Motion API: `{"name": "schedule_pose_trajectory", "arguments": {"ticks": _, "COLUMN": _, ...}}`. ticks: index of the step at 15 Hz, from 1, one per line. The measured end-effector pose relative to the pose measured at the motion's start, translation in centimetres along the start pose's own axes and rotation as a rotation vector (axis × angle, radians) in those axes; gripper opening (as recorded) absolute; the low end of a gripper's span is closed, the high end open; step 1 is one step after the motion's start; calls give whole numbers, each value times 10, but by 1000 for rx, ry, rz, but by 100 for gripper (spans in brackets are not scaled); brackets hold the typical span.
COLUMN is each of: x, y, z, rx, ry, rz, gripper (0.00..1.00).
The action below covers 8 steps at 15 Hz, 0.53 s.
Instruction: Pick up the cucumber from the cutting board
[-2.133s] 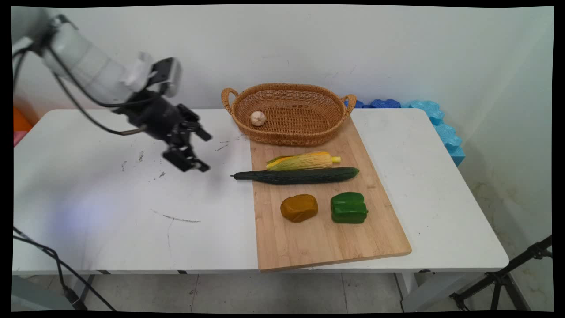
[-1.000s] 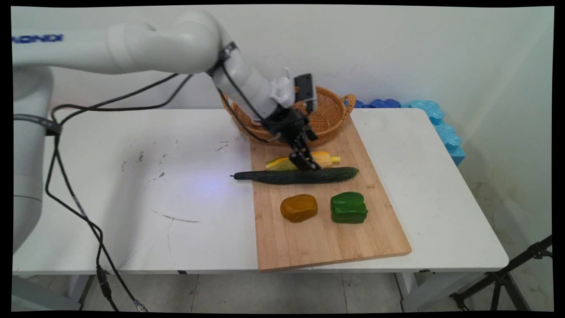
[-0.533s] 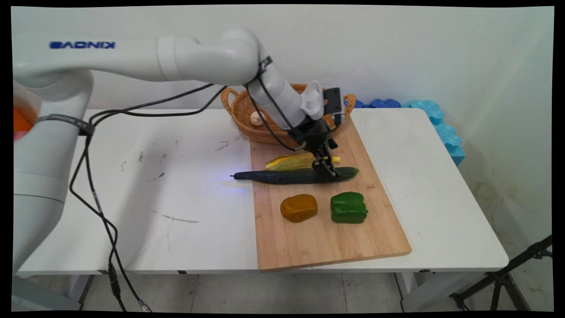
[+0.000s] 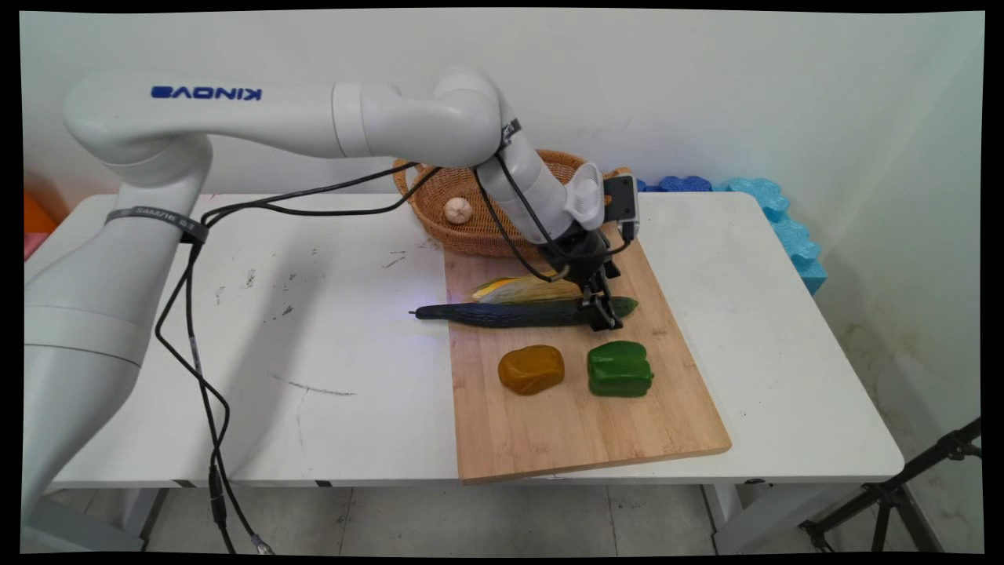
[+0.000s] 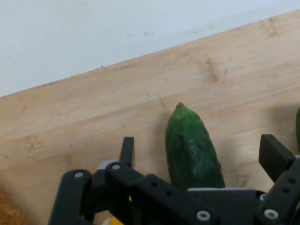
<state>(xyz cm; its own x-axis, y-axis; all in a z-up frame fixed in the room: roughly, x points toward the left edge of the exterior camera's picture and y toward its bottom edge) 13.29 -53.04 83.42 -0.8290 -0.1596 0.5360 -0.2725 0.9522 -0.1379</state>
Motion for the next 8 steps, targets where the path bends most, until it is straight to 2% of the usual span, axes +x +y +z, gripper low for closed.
{"name": "schedule_pose_trajectory", "arguments": {"ticks": 8, "x": 3, "y": 1, "z": 17, "rx": -17, "ry": -20, "rz": 11, "gripper": 100}}
